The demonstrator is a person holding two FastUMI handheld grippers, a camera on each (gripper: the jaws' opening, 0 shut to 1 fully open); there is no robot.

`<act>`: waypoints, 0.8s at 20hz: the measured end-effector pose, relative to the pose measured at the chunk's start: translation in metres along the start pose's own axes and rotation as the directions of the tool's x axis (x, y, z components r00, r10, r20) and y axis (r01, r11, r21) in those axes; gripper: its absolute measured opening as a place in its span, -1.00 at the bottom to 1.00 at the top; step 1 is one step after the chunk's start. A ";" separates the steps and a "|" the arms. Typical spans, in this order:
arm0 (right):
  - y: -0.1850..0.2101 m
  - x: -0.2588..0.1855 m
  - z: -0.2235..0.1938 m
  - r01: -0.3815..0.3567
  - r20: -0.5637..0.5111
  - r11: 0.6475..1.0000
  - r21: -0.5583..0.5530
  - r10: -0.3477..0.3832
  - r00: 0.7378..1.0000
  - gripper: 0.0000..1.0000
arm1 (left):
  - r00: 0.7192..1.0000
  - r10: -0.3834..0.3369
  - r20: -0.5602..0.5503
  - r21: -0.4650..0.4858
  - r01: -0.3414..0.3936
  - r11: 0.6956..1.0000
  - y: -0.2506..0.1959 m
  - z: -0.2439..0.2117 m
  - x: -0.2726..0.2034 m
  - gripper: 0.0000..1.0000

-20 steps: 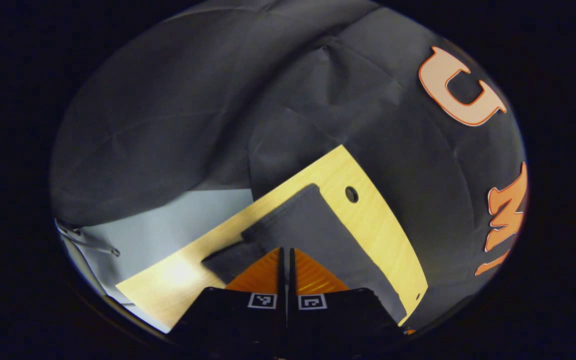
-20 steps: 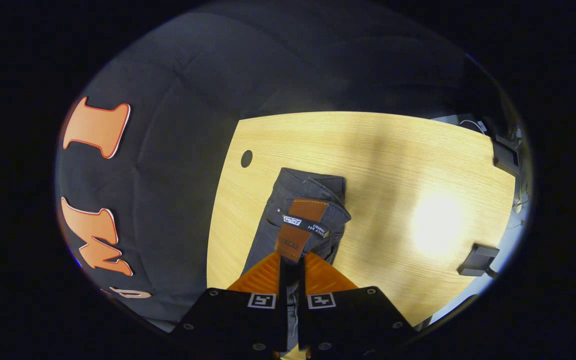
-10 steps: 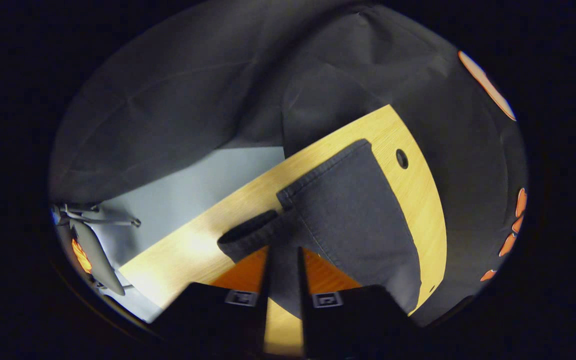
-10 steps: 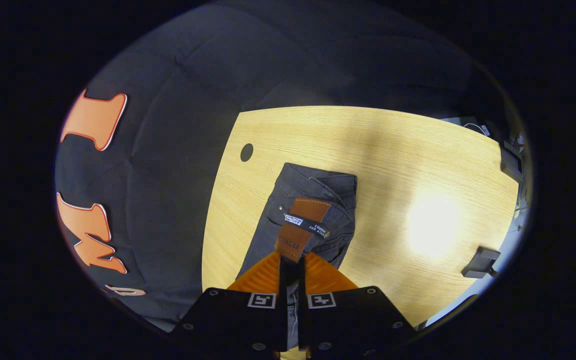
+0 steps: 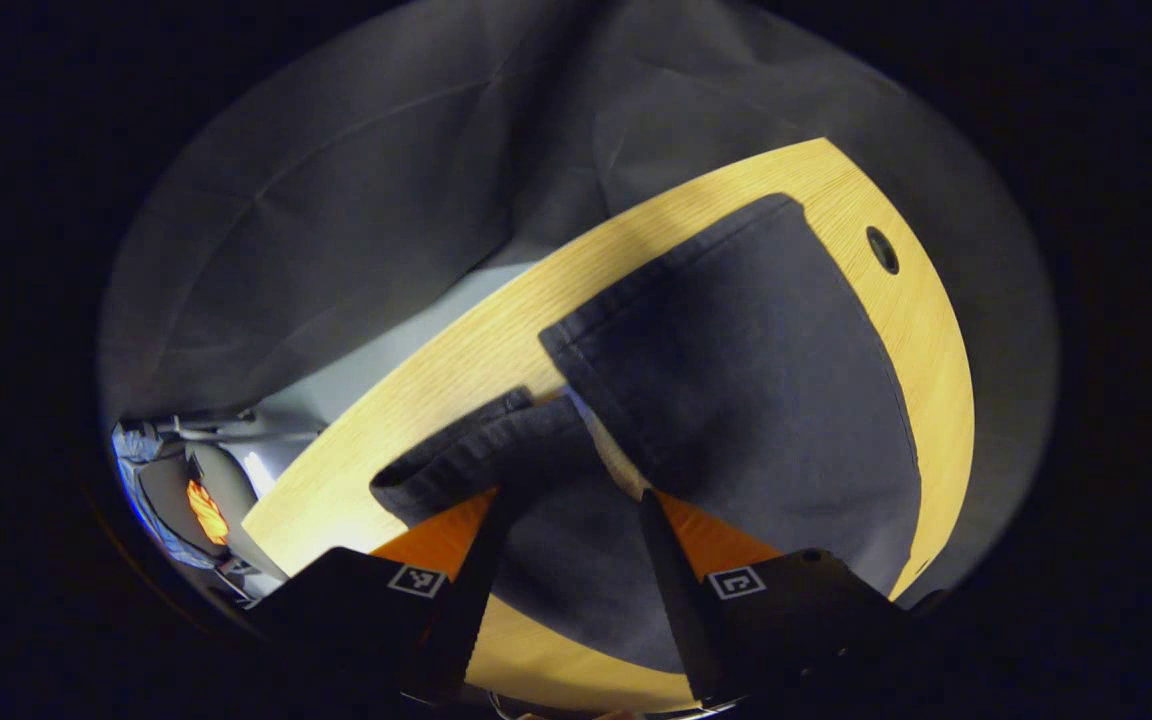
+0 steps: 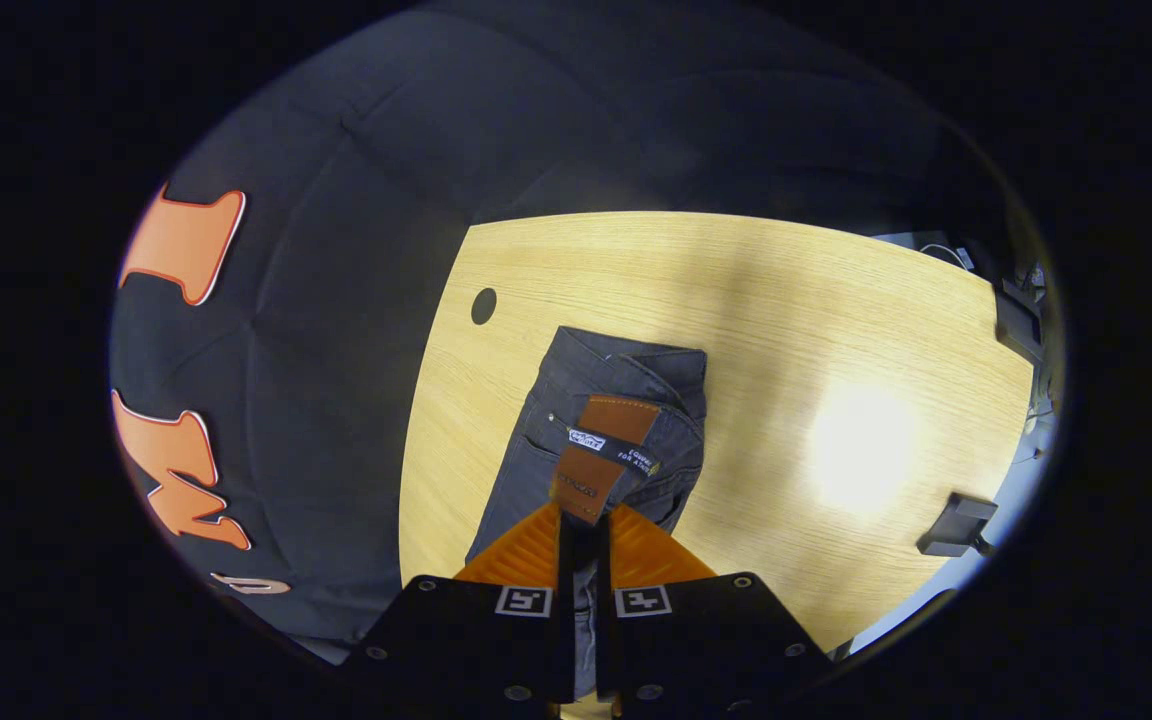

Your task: Grasp the waist and the cuffs of the jeans and fold them to make the two legs overlap; first hold the waist and fold one-third of the jeans toward the cuffs, then hold the cuffs and fold the remaining one-third in the same direction to finish folding.

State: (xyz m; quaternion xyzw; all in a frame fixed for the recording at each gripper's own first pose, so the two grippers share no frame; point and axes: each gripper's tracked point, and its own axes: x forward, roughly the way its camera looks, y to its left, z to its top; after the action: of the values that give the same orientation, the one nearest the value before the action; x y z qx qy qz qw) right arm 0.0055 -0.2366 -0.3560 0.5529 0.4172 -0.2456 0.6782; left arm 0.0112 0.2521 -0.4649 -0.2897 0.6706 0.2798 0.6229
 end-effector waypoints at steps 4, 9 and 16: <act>-0.002 0.002 0.001 0.001 -0.002 1.000 0.009 -0.001 1.000 -0.82 | 0.998 -0.032 0.050 -0.019 0.033 0.999 -0.002 0.005 0.005 -0.34; -0.005 0.007 -0.001 0.004 -0.008 1.000 0.022 -0.004 1.000 -0.82 | 0.991 -0.127 0.049 -0.002 0.128 0.992 0.005 0.003 -0.007 -0.98; -0.006 0.006 0.000 0.006 -0.015 1.000 0.025 -0.005 1.000 -0.82 | 0.999 -0.049 -0.011 0.078 0.050 0.996 -0.015 -0.001 -0.007 0.00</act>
State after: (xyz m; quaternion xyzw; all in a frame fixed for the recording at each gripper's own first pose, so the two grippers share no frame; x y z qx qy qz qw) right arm 0.0040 -0.2373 -0.3645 0.5620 0.4208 -0.2484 0.6674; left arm 0.0225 0.2416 -0.4585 -0.2830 0.6764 0.2367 0.6375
